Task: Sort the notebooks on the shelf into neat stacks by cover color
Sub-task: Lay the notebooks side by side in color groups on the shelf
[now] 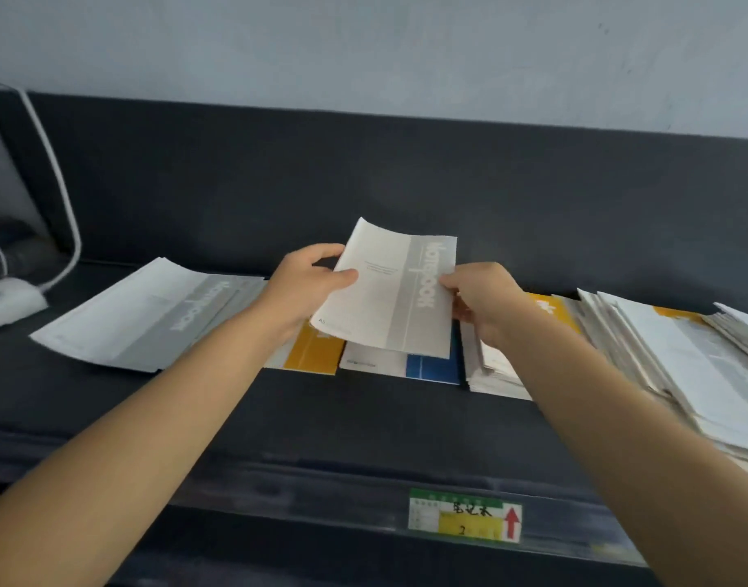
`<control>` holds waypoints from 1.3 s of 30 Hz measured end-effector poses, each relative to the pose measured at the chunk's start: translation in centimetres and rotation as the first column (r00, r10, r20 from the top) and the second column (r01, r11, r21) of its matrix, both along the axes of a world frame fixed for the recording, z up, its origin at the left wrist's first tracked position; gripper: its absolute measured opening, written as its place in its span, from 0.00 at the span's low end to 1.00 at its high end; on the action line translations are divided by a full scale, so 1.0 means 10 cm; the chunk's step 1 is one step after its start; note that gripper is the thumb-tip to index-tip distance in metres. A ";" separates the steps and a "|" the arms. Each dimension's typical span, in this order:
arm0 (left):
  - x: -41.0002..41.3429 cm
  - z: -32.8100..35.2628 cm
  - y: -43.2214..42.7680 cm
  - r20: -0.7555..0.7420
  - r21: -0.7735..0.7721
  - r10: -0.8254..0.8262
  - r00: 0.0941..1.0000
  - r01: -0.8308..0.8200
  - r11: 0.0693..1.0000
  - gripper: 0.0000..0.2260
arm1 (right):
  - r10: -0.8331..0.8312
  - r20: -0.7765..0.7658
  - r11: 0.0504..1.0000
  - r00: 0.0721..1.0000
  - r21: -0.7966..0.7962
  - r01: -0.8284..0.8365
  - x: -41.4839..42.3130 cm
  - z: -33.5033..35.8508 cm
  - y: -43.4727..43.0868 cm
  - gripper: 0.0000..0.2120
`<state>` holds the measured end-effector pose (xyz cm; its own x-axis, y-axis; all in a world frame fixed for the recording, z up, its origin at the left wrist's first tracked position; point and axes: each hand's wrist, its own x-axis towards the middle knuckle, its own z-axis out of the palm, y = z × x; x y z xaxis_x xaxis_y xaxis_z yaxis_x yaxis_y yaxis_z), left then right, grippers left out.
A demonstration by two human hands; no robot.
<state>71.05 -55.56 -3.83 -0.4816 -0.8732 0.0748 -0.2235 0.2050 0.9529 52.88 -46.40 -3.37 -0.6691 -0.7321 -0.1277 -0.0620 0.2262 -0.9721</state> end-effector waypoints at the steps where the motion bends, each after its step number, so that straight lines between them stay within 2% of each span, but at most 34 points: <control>1: 0.17 0.01 -0.10 0.016 -0.010 0.009 1.000 -0.009 1.000 0.17 | 0.008 -0.022 1.000 1.000 -0.001 -0.008 0.16 0.01 -0.11 0.09; 6: 1.04 0.08 -0.68 0.191 -0.133 0.027 0.981 -0.001 0.991 0.14 | 0.110 -0.109 0.993 0.988 -0.031 -0.114 1.02 0.01 -0.66 0.08; 10: 1.64 0.13 -1.05 0.298 -0.241 0.094 0.950 -0.020 0.970 0.10 | 0.130 -0.148 0.989 0.980 -0.051 -0.139 1.58 -0.04 -1.09 0.05; 13: 1.96 0.09 -1.30 0.432 -0.319 0.176 0.884 -0.033 0.947 0.15 | 0.184 -0.142 0.983 0.973 0.004 -0.185 1.89 -0.12 -1.35 0.01; 17: 2.18 -0.10 -1.60 0.576 -0.297 0.199 0.793 -0.024 0.955 0.19 | 0.245 -0.215 0.969 0.945 0.097 -0.229 2.20 -0.22 -1.55 0.08; 18: 2.21 -0.17 -1.65 0.583 -0.250 0.168 0.795 -0.020 0.968 0.21 | 0.261 -0.232 0.962 0.937 0.145 -0.232 2.25 -0.25 -1.58 0.11; 19: 2.22 -0.23 -1.69 0.562 -0.179 0.123 0.818 -0.025 0.984 0.21 | 0.296 -0.247 0.947 0.923 0.202 -0.250 2.29 -0.28 -1.60 0.11; 21: 2.21 -0.34 -1.74 0.465 -0.031 0.048 0.884 -0.037 0.999 0.16 | 0.337 -0.255 0.925 0.906 0.267 -0.269 2.35 -0.32 -1.63 0.12; 22: 2.19 -0.38 -1.75 0.419 0.016 0.032 0.907 -0.043 0.999 0.15 | 0.343 -0.260 0.922 0.903 0.279 -0.270 2.36 -0.33 -1.66 0.10; 23: 2.15 -0.41 -1.75 0.378 0.047 0.026 0.926 -0.047 0.998 0.14 | 0.336 -0.277 0.925 0.900 0.279 -0.259 2.36 -0.34 -1.67 0.12; 25: 2.06 -0.43 -1.76 0.314 0.077 0.029 0.949 -0.056 0.995 0.13 | 0.334 -0.293 0.925 0.896 0.285 -0.251 2.35 -0.35 -1.70 0.25; 26: 2.01 -0.42 -1.75 0.299 0.079 0.027 0.954 -0.053 0.995 0.13 | 0.339 -0.305 0.925 0.890 0.281 -0.257 2.34 -0.36 -1.71 0.26; 30: 1.85 -0.40 -1.70 0.364 0.010 -0.003 0.932 -0.001 1.000 0.09 | 0.364 -0.279 0.919 0.889 0.261 -0.295 2.22 -0.33 -1.62 0.23; 32: 1.79 -0.36 -1.65 0.419 -0.073 0.014 0.908 0.018 0.997 0.08 | 0.345 -0.288 0.931 0.893 0.222 -0.288 2.09 -0.26 -1.52 0.21; 35: 1.63 -0.23 -1.50 0.538 -0.287 0.109 0.836 0.059 0.956 0.19 | 0.288 -0.331 0.953 0.899 0.193 -0.234 1.85 -0.13 -1.33 0.17; 39: 1.18 -0.03 -1.16 0.491 -0.343 0.025 0.871 0.167 0.924 0.06 | 0.285 -0.421 0.953 0.861 0.223 -0.207 1.59 -0.02 -0.96 0.12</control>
<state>82.88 -67.12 -4.18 -0.5999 -0.7906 0.1226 -0.6014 0.5467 0.5827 68.74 -56.03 -3.56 -0.4843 -0.8749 0.0057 -0.5516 0.3003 -0.7782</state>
